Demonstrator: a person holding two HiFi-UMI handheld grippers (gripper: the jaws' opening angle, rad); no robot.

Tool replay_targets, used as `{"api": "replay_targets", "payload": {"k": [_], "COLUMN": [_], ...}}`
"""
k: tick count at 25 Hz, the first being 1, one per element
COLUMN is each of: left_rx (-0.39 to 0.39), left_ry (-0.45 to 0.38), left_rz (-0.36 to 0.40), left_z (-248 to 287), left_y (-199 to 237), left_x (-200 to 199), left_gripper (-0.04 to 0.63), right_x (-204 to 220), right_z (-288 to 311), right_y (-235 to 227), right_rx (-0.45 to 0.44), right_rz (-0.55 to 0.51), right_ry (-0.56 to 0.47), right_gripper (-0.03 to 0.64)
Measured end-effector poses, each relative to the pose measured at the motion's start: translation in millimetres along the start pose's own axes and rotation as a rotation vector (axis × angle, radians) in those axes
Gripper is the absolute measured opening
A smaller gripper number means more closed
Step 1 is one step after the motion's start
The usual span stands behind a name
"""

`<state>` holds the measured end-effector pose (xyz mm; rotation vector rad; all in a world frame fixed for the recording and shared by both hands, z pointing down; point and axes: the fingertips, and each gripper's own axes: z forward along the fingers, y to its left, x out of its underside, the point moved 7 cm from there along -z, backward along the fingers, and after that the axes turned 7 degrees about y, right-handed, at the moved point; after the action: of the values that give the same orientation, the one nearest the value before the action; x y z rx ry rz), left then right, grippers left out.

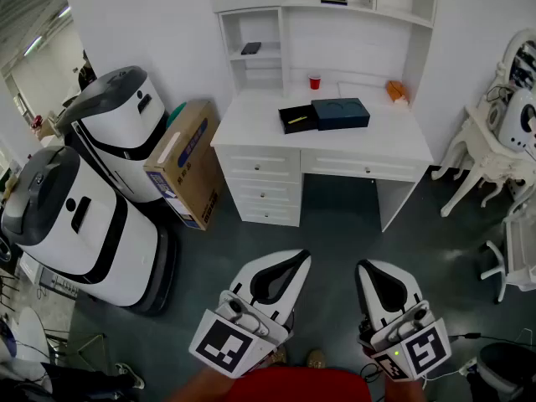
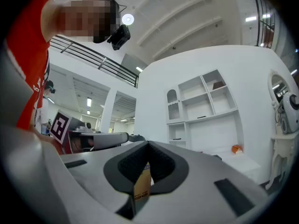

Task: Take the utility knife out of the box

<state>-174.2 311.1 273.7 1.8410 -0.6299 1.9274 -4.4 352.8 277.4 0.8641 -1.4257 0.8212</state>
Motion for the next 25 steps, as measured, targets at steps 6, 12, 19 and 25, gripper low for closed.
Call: {"api": "replay_targets", "payload": {"k": [6, 12, 19, 25], "left_rx": [-0.002, -0.011, -0.067, -0.112], "left_ry": [-0.003, 0.005, -0.067, -0.066], "left_rz": [0.005, 0.004, 0.029, 0.031], "left_z": [2.2, 5.9, 15.1, 31.7], "left_y": [-3.5, -8.5, -8.2, -9.6], "left_x": [-0.9, -0.1, -5.8, -7.6], "left_gripper": [0.018, 0.018, 0.018, 0.018], "right_x": [-0.1, 0.5, 1.7, 0.1], "right_z": [-1.9, -6.7, -15.2, -25.7], "right_y": [-2.3, -7.7, -23.1, -45.6], "right_rx": [-0.006, -0.025, -0.049, -0.074], "right_rz": [-0.003, 0.008, 0.026, 0.011], "right_ry": [0.001, -0.01, -0.016, -0.013], "right_gripper": [-0.001, -0.001, 0.002, 0.002]}}
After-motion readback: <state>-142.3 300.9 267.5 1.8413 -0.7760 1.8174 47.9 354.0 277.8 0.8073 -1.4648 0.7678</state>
